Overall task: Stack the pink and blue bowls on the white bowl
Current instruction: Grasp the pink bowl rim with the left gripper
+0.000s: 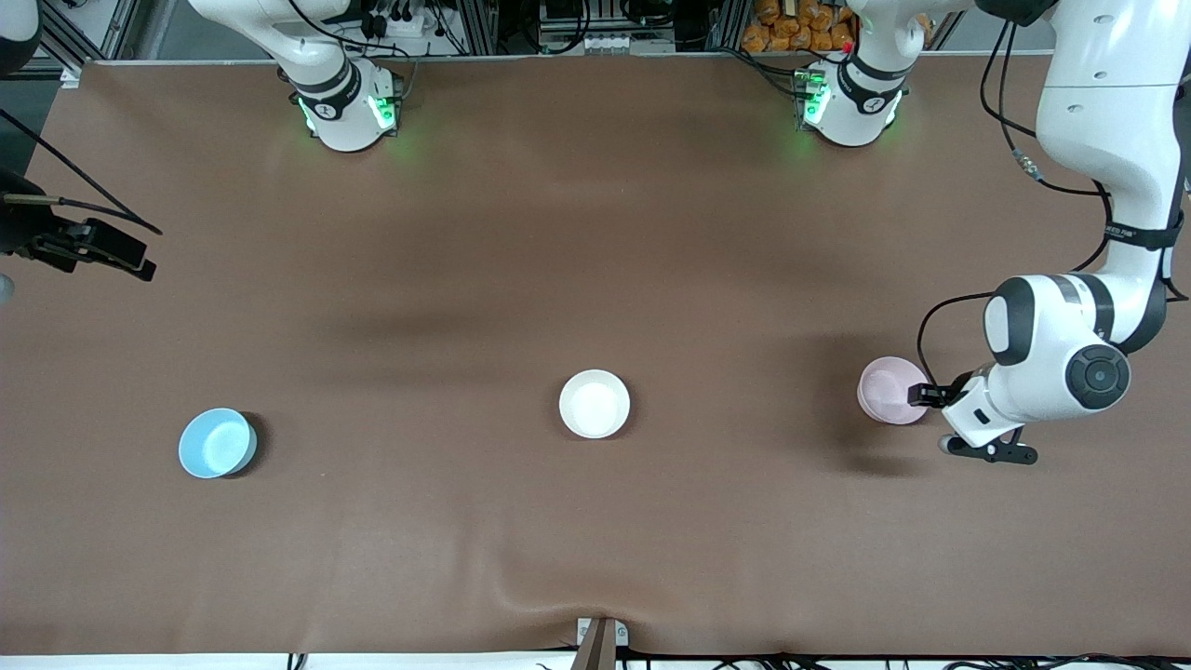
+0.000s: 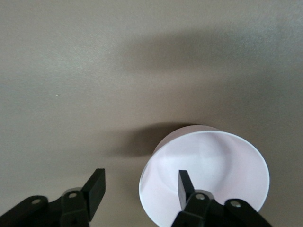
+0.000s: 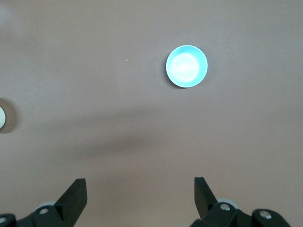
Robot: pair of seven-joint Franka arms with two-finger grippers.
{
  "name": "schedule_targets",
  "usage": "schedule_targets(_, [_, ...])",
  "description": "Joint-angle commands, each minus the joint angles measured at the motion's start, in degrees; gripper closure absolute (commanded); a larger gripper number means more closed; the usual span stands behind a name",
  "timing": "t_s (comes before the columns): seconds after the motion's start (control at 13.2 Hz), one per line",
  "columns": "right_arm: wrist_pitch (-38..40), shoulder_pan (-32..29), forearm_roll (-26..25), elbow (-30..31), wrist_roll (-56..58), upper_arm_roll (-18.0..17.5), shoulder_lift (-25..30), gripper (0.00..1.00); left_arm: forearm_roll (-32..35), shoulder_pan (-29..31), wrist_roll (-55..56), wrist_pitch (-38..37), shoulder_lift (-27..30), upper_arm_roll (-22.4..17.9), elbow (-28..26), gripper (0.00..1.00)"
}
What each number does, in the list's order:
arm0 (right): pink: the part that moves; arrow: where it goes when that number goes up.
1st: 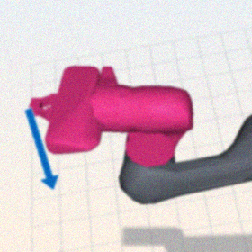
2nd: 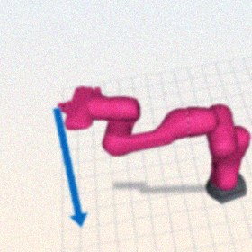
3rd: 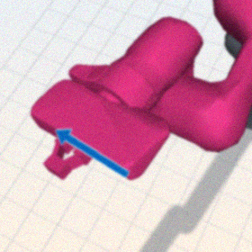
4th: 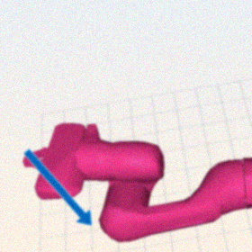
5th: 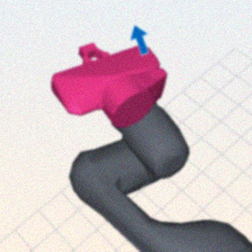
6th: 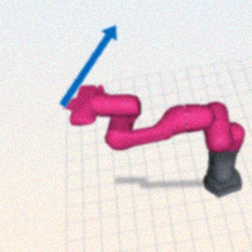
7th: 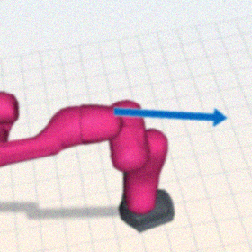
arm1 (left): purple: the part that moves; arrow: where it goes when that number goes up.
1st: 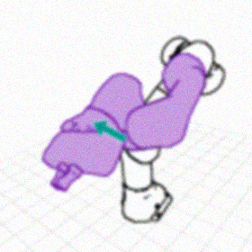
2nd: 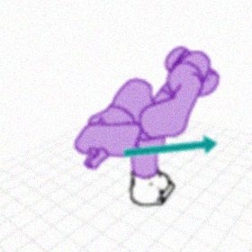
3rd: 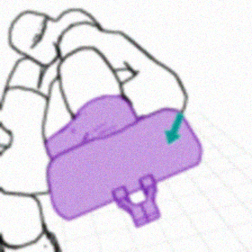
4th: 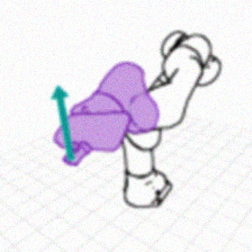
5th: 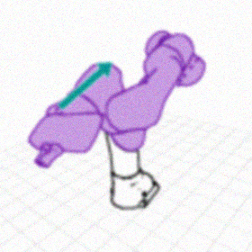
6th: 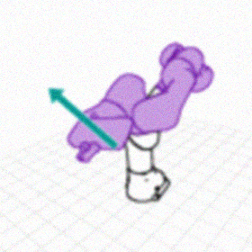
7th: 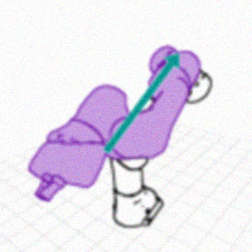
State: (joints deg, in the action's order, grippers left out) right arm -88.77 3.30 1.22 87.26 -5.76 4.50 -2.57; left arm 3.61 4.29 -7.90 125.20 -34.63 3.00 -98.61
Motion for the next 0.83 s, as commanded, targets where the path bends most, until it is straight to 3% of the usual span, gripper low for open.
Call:
schedule_targets(0.0, [0.35, 1.27, -0.60, -0.51, 0.04, 0.25, 0.81, 0.00, -0.09, 0.02, 0.25, 0.93, -0.52, 0.34, -0.44, 0.60])
schedule_targets(0.15, [0.18, 1.18, -0.60, -0.51, 0.04, 0.34, 0.72, 0.00, -0.27, -0.24, 0.25, 0.93, -0.70, 0.34, -0.62, 0.68])
schedule_targets(0.3, [0.26, 1.18, -0.60, -0.51, -0.04, 0.25, 0.81, 0.00, -0.27, -0.41, 0.25, 0.84, -0.70, 0.34, -0.36, 0.91])
schedule_targets(0.38, [0.26, 1.18, -0.60, -0.51, 0.04, 0.34, 0.81, 0.00, -0.27, -0.42, 0.34, 0.75, -0.35, 0.34, -0.27, 0.97])
schedule_targets(0.76, [0.62, 1.09, -0.60, -0.51, -0.04, 0.34, 0.81, 0.00, -2.10, 0.11, -0.10, 0.40, 1.32, 2.36, 0.35, 1.00])
